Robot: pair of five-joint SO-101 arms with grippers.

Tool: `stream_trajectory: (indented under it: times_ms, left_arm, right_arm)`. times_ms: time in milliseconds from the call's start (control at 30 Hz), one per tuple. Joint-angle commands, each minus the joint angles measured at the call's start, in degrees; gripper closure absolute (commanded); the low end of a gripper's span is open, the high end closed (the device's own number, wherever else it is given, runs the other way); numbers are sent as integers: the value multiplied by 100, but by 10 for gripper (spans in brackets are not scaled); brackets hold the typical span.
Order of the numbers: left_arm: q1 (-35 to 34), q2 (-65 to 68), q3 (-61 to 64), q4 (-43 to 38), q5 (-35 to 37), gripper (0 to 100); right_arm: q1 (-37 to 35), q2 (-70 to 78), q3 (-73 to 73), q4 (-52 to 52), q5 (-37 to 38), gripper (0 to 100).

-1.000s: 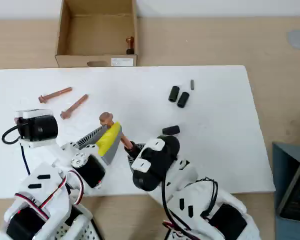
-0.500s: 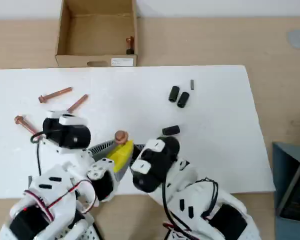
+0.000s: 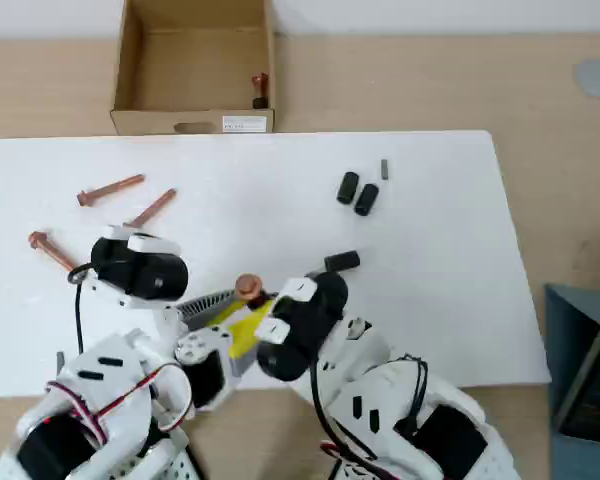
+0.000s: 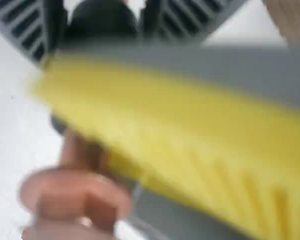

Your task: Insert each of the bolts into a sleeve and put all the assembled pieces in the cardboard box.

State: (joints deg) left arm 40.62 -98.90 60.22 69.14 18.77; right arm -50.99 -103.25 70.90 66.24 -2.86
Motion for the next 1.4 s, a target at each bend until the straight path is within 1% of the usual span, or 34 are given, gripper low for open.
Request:
stream_trajectory:
  times_ms: [0, 100, 200, 467, 533, 667, 733, 800, 933, 1000, 1133, 1233, 1367]
  left_arm:
    - [-369, 40, -149, 299, -62, 780]
    - [-800, 22, -299, 299, -387, 779]
    - [-1064, 48, -536, 299, -457, 779]
    - [-1125, 22, -1002, 299, -457, 788]
    - [-1125, 13, -1073, 299, -466, 833]
    - [-1125, 13, -1064, 281, -571, 997]
    - [-1152, 13, -1029, 281, -800, 988]
    - [-1451, 13, -941, 246, -985, 999]
    - [-2488, 13, -396, 88, -1389, 998]
    - [-3042, 13, 26, -18, -1547, 998]
    - [-3886, 13, 1029, -475, -1767, 998]
    - [-4211, 13, 1776, -888, -1899, 998]
    - [-4237, 13, 2514, -1398, -1960, 998]
  right_arm:
    - [-22, -110, -110, -158, 18, 989]
    - [-22, -110, -110, -158, 18, 989]
    - [-22, -110, -92, -158, 18, 989]
    - [-22, -110, -13, 0, -18, 989]
    - [-22, -101, -13, 0, -26, 989]
    - [119, -101, -31, 9, -26, 989]
    - [391, -101, -48, 9, -26, 989]
    - [787, -101, -48, 53, -26, 989]
    - [1525, -101, -119, 308, -26, 989]
    - [1763, -101, -198, 519, -26, 989]
    - [2114, -101, -479, 818, -35, 989]
    - [2325, -13, -743, 844, -35, 989]
    - [2404, 734, -1323, 818, -35, 989]
